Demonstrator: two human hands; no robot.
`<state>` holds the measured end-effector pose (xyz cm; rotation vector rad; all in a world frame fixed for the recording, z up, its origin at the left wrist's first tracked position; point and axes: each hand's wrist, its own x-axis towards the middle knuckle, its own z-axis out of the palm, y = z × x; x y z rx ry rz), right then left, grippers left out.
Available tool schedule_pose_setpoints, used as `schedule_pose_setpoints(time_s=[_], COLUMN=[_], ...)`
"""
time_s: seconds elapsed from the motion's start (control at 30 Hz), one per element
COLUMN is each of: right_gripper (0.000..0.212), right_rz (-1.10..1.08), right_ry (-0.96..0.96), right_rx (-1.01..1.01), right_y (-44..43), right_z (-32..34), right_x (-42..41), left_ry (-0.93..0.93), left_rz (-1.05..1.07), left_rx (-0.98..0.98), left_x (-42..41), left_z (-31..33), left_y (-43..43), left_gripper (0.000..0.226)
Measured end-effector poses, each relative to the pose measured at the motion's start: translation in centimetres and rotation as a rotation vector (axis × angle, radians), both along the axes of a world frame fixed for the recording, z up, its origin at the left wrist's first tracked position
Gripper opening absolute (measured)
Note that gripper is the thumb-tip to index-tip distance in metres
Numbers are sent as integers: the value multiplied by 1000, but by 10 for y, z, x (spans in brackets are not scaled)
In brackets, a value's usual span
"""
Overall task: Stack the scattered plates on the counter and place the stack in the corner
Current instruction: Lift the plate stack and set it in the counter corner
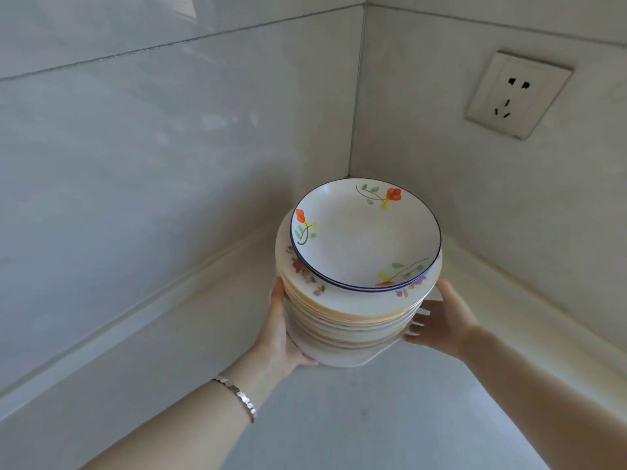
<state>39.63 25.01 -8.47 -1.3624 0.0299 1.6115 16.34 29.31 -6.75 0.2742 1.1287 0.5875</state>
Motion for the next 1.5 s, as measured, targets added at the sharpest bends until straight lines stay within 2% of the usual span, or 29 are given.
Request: schedule_pose_setpoints(time_s=[0.17,0.3,0.37,0.47,0.57,0.67,0.77,0.93,1.1,1.23,1.5], right_gripper=[55,58,61,36,24,15,4,20,17,23,21], right_rz=[12,-34,-142,-256,-49,28,-37,-87,-127,-156,-124], right_ry=[-36,-113,-134,-175,-315,-399,-383,-403,-435,-446,-495], right_rx=[20,26,37,-28,-124,-120,-130,-136,-137,-145,-138], right_y=[42,62,66,58,42,36,39,49,68,76,75], right_z=[2,3,-4,-18,-33,-44,-46,-43,-41,-45,-48], right_x=[20,22,21,5,-24,-42,-49,-41,-31,-21,-19], left_ry=[-42,-81,-69,19,208,363,400,395,383,374,373], left_rz=[18,8,11,58,61,5,-14,1,21,28,29], left_rx=[13,36,51,-17,-31,41,92,119,121,119,97], left_x=[21,32,35,32,29,32,36,39,51,56,54], left_z=[-7,-4,-4,-14,-30,-44,-50,-57,-61,-65,-67], left_y=[36,47,52,62,68,71,72,79,89,94,94], left_gripper=[71,65,60,54,20,22,25,28,27,25,25])
